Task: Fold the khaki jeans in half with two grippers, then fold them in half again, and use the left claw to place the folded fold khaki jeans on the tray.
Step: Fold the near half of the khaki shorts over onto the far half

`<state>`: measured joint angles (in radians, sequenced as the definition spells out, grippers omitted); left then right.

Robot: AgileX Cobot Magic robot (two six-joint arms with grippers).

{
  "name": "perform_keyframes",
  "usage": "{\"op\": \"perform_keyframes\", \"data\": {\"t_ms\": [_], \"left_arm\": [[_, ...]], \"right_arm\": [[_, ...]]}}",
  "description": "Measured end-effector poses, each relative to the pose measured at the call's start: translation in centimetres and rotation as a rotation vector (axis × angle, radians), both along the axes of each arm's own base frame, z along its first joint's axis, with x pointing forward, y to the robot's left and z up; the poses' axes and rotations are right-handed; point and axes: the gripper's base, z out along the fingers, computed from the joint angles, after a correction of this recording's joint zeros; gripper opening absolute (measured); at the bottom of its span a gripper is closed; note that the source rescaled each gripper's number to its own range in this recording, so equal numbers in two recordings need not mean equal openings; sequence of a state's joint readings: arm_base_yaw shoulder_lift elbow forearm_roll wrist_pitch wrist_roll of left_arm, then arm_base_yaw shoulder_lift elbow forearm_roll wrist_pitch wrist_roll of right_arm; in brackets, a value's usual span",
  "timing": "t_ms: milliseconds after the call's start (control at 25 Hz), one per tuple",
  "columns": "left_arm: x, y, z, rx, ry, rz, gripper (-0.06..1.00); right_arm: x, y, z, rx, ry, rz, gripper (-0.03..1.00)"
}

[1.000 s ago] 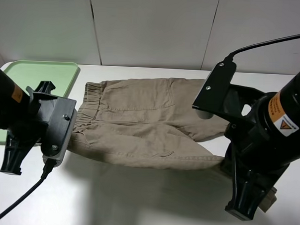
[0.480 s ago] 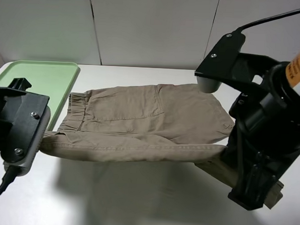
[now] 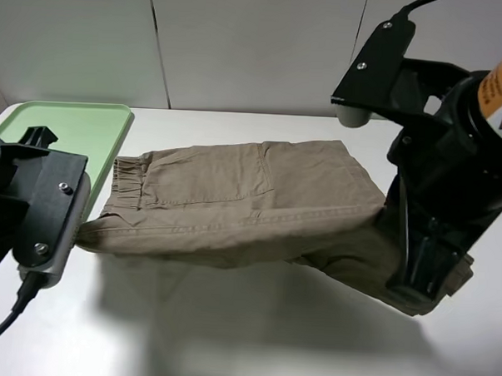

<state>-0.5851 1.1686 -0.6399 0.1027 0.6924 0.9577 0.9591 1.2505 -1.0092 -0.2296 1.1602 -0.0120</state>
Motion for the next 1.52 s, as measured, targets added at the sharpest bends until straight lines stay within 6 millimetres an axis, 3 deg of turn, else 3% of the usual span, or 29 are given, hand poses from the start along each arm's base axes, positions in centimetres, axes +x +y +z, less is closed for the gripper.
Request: {"op": "perform_keyframes", "data": {"t_ms": [240,480,720,1160,1520], "left_arm": [[2.9,-0.2,-1.9,-0.045,-0.043,0.133,0.0],[5.5,-0.2,-3.2,-0.101,-0.117,0.189,0.0],[7.7,0.6,-4.6,-0.131,-0.181,0.235,0.0],[12.0,2.0,-6.3,-0.193,-0.31,0.309,0.0],[15.7,1.0,-7.8,-0.236,-0.379,0.295,0.0]], "right_arm": [[4.9,-0.8,-0.9,0.01,-0.001,-0.104,0.0],[10.5,-1.3,0.7,0.075,-0.059,-0.202,0.0],[14.5,-0.2,-0.6,0.056,-0.063,-0.206,0.0],[18.5,1.5,-4.7,-0.016,-0.133,-0.14,0.0],[20.5,0.6,-6.9,-0.051,-0.145,-0.15,0.0]]}}
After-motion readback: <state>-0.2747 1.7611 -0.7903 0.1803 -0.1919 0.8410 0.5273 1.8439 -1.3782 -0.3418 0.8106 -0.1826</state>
